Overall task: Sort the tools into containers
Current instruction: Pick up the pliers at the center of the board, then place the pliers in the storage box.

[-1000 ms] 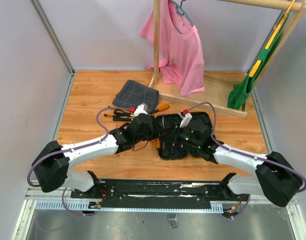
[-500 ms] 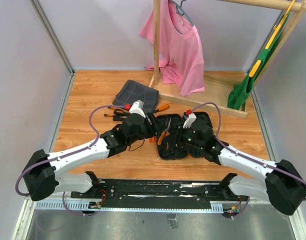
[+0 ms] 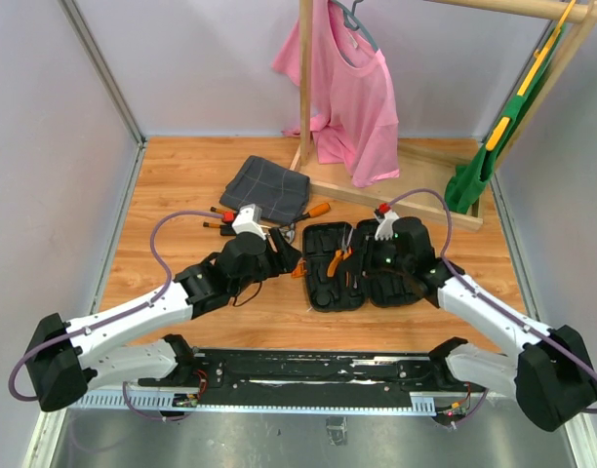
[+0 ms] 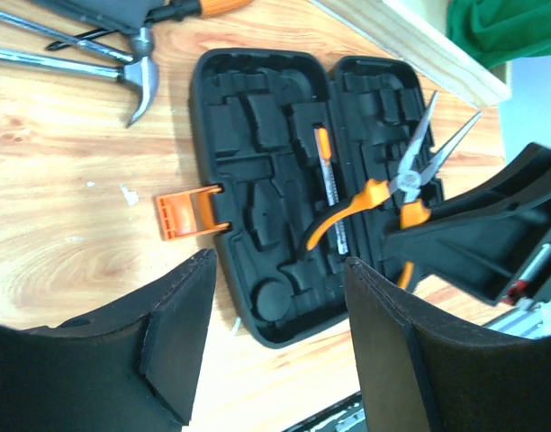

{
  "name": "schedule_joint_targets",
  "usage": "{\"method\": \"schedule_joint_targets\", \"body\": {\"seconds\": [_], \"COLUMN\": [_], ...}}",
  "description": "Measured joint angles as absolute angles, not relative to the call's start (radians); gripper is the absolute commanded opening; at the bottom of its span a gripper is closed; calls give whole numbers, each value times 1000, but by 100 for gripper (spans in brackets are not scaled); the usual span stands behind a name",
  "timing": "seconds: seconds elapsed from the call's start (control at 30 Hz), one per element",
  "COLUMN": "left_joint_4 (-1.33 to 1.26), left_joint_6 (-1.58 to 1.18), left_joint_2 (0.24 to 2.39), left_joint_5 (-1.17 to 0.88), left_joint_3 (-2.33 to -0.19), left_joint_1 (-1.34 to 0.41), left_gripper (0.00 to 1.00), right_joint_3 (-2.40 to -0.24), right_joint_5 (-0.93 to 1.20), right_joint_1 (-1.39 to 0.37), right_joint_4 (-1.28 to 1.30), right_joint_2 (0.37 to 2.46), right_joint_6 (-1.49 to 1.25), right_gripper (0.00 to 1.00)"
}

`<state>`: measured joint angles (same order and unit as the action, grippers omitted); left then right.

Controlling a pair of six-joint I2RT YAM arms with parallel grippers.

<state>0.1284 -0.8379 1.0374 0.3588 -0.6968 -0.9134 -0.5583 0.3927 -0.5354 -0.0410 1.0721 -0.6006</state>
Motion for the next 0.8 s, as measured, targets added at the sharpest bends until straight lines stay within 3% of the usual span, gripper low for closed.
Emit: {"method": "schedule_joint_targets", "body": {"seconds": [0.33, 0.8], "left_joint_4": [183, 194], "left_joint_6": [-850, -926], "left_joint_2": [1011, 963], "left_joint_5": [398, 419], "left_joint_3": [-659, -593], "left_joint_1": [-913, -913], "left_gripper": [62, 62], "right_joint_3": [-702, -831], "right_joint_5": [708, 797], "right_joint_1": [-422, -418], "right_joint_4": [70, 145], "right_joint_2": [1315, 1531], "right_joint_6": [-477, -404], "right_gripper": [3, 3]}}
